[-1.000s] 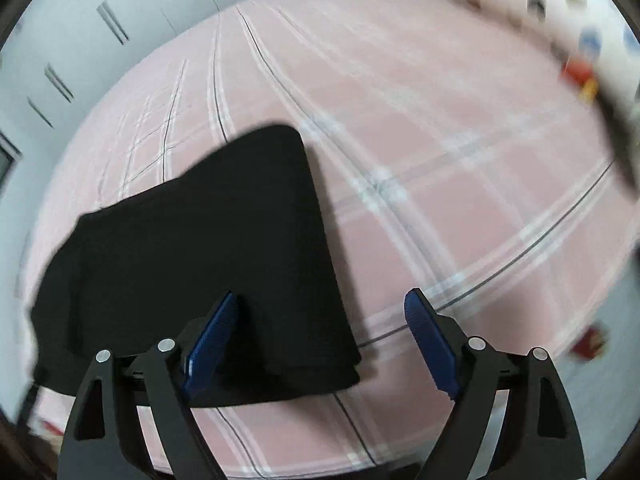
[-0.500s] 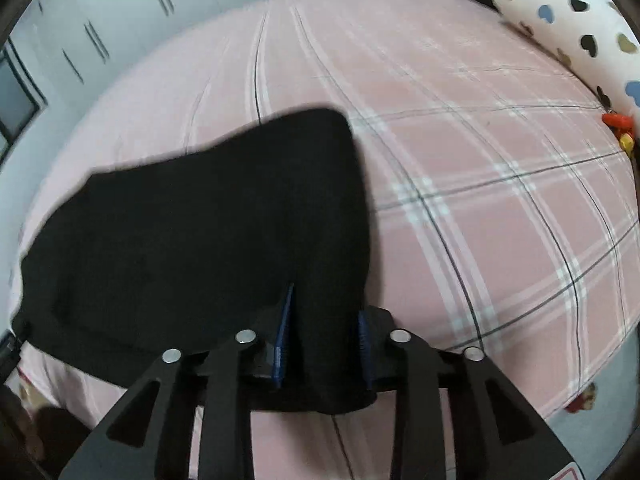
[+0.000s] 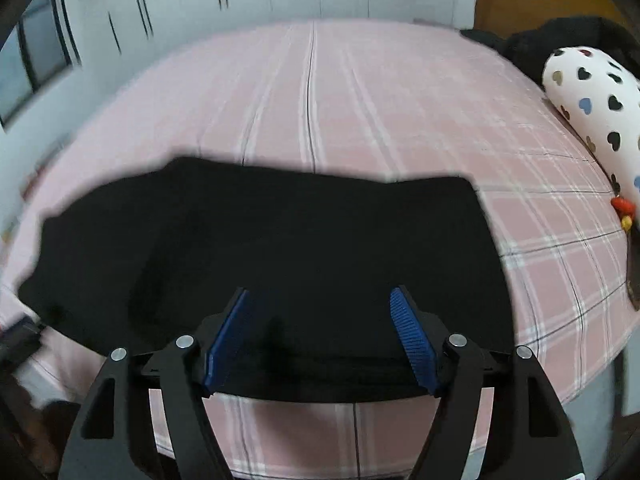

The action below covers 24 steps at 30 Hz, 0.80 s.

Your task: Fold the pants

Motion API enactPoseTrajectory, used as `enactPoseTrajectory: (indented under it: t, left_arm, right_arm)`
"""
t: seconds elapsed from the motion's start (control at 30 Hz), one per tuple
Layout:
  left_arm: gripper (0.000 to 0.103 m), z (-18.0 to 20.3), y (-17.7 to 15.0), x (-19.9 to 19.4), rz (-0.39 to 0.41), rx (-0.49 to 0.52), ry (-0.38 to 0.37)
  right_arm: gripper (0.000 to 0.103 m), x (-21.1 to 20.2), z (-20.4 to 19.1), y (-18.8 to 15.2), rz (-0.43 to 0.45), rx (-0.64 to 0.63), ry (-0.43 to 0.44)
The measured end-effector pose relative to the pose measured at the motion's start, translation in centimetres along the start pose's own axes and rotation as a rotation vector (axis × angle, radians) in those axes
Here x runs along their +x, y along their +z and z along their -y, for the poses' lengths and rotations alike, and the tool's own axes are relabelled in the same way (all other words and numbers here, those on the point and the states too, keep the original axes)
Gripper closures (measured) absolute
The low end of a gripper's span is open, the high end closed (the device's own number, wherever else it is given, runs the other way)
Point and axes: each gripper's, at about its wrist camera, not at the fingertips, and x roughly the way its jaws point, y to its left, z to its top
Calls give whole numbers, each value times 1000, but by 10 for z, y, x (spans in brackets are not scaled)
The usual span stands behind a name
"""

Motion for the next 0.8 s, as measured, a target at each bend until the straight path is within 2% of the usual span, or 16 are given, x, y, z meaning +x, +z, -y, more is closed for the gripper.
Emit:
enactPoseTrajectory:
  t: [0.13,0.2,0.3,0.33,0.4,0.47,0.53,0.6,0.7,0.8]
  left_arm:
    - [6,-5,1,2,-5,-27,-10]
    - [6,-4,1,1,-3,-19,-7]
    - [6,1,0,-1,7,7,-4]
    - [6,2,0,-2,13,14,-3]
    - [6,1,1,-2,15,16,-7]
    - [6,-8,4,-2,1,-13,-32]
    - [6,-37,9,-2,-15,-134,-98]
    - [6,-78,15,5,-45,-322,-155]
    - [6,-137,18,29,-118,-563,-175]
    - [6,-162,25,50,-167,-618,-150]
  right_arm:
    - [32,20,1,-7,-122,25,-8]
    - [31,20,3,-6,-104,37,-7]
    - [31,3,3,-7,1,64,18]
    - [31,6,2,-7,-14,64,24]
    - [28,25,-2,-7,-117,49,33]
    - [25,27,-7,-6,-107,32,9]
    - [25,25,-11,-7,-95,12,1]
    - [25,26,-10,-7,-86,15,12]
    - [25,23,-6,-7,-61,36,39]
    - [25,16,0,-6,-20,70,42]
